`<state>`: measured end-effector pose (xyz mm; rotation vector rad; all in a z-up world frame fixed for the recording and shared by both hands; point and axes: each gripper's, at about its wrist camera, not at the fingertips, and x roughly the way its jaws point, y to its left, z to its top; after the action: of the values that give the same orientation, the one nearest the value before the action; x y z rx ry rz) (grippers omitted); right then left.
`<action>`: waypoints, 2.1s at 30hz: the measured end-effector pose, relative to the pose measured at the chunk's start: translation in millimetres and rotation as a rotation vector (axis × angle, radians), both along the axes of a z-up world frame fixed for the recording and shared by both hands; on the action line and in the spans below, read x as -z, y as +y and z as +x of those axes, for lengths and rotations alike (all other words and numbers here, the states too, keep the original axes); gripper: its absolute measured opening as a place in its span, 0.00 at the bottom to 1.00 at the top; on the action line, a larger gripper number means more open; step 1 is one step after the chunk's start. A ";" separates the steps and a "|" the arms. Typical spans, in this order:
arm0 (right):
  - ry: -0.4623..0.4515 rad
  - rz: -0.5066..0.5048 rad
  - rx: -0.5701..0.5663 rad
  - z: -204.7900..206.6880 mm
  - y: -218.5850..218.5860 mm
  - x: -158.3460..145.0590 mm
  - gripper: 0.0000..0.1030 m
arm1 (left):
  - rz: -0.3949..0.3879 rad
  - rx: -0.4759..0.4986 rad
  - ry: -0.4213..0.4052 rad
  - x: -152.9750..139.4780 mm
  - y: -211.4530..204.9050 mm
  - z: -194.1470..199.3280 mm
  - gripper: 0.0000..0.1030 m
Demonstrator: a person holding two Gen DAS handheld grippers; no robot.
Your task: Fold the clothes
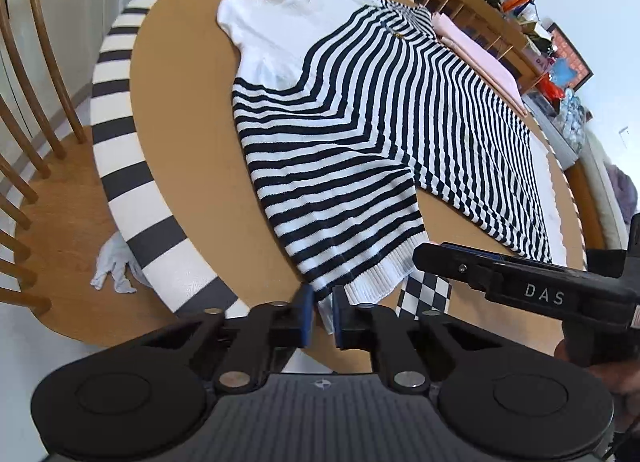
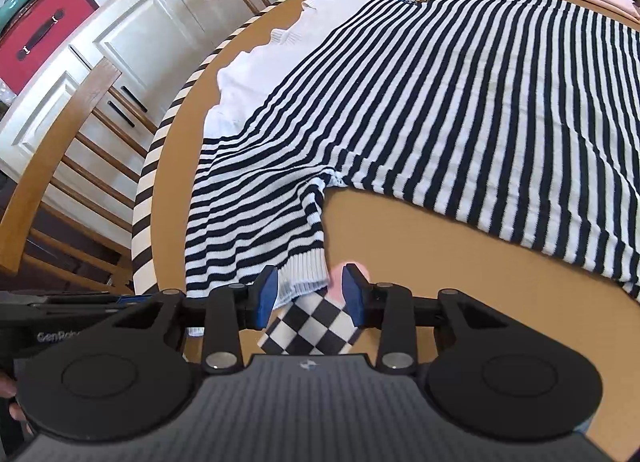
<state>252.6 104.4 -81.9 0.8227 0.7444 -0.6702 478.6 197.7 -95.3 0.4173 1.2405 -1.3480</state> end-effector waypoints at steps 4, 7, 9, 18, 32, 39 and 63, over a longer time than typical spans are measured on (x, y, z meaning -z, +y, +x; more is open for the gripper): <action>0.005 0.028 -0.019 4.8 -3.2 1.4 0.09 | 0.024 0.012 0.037 2.3 -7.3 3.1 0.05; -0.011 0.050 -0.027 5.6 -4.2 -2.7 0.04 | 0.041 -0.008 0.071 0.7 -7.7 9.1 0.03; -0.046 0.073 -0.024 3.2 -6.2 -10.5 0.04 | 0.022 -0.033 0.097 -8.2 -7.6 16.1 0.03; -0.314 0.243 0.156 -12.7 -70.9 -29.0 0.04 | -0.113 -0.148 0.200 -44.2 -82.8 42.9 0.02; -0.284 0.293 0.422 -21.2 -183.8 17.1 0.35 | -0.055 -0.079 0.051 -16.2 -270.7 21.6 0.03; -0.239 0.056 0.295 -8.2 -164.1 -4.7 0.30 | -0.147 -0.062 0.072 -30.9 -253.6 54.6 0.26; -0.029 -0.124 0.468 49.1 -157.2 -21.9 0.26 | -0.168 0.589 -0.048 -28.7 -233.7 72.9 0.29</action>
<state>301.7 -52.8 -59.9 0.8977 0.4776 -1.1090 551.5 -36.0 -66.6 0.7265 0.9868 -1.9101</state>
